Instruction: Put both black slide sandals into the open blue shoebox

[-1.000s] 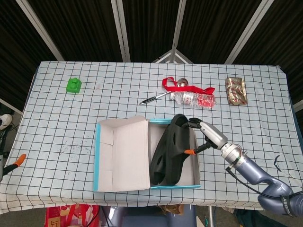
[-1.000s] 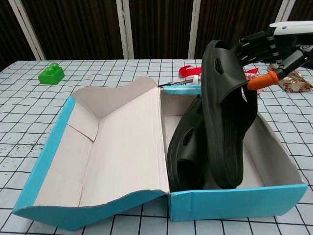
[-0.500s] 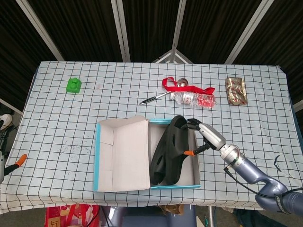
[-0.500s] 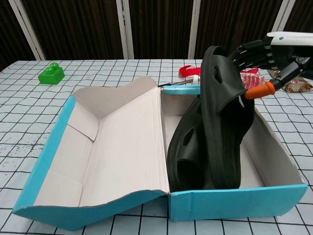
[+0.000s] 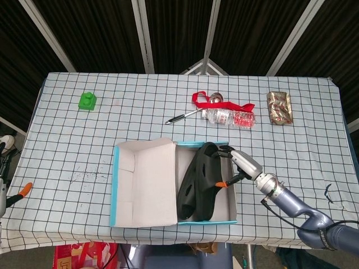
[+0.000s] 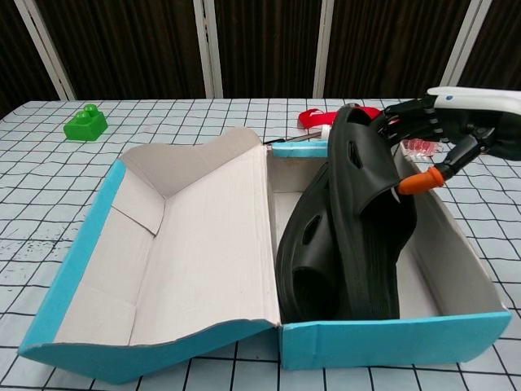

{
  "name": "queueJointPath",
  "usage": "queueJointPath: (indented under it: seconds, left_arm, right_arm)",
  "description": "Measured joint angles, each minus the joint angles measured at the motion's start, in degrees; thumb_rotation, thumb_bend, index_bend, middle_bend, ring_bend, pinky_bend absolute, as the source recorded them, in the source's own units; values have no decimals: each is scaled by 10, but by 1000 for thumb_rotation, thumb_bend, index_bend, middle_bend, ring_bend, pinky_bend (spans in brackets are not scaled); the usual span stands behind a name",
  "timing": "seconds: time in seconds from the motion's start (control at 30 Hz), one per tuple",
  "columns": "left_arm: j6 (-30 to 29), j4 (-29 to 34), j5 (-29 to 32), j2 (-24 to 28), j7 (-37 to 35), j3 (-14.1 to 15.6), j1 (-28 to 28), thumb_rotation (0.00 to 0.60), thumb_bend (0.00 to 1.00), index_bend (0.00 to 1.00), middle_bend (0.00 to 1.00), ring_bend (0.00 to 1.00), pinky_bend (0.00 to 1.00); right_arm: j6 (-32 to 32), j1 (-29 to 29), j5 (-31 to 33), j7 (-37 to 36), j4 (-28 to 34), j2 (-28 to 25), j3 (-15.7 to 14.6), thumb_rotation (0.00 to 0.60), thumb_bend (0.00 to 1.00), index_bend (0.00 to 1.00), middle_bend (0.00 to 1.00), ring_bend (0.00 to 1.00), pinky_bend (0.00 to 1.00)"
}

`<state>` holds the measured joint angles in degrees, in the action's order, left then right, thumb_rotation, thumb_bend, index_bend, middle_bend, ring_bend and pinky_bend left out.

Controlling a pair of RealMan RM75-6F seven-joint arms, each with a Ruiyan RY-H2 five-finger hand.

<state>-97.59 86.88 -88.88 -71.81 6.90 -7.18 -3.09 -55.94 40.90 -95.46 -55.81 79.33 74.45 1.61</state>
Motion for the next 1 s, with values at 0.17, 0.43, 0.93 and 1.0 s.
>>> queueJointPath:
  seconds: [0.17, 0.43, 0.93, 1.0]
  left_arm:
    - [-3, 1, 0, 1, -1, 0, 1, 600, 77, 142, 0, 0, 99]
    - [-1, 1, 1, 3, -5, -1, 1, 600, 77, 142, 0, 0, 99]
    - [-2, 2, 0, 4, -6, 0, 2, 600, 77, 142, 0, 0, 99]
    - [-2, 3, 0, 4, -6, 0, 2, 600, 77, 142, 0, 0, 99]
  right_arm:
    - [8, 8, 2, 5, -3, 9, -6, 600, 429, 646, 523, 337, 90]
    - [21, 15, 15, 23, -5, 19, -8, 600, 431, 646, 524, 337, 90]
    - [55, 29, 28, 48, -20, 30, -24, 600, 433, 646, 524, 416, 90]
    - [60, 31, 29, 52, -20, 30, -26, 600, 433, 646, 526, 425, 90]
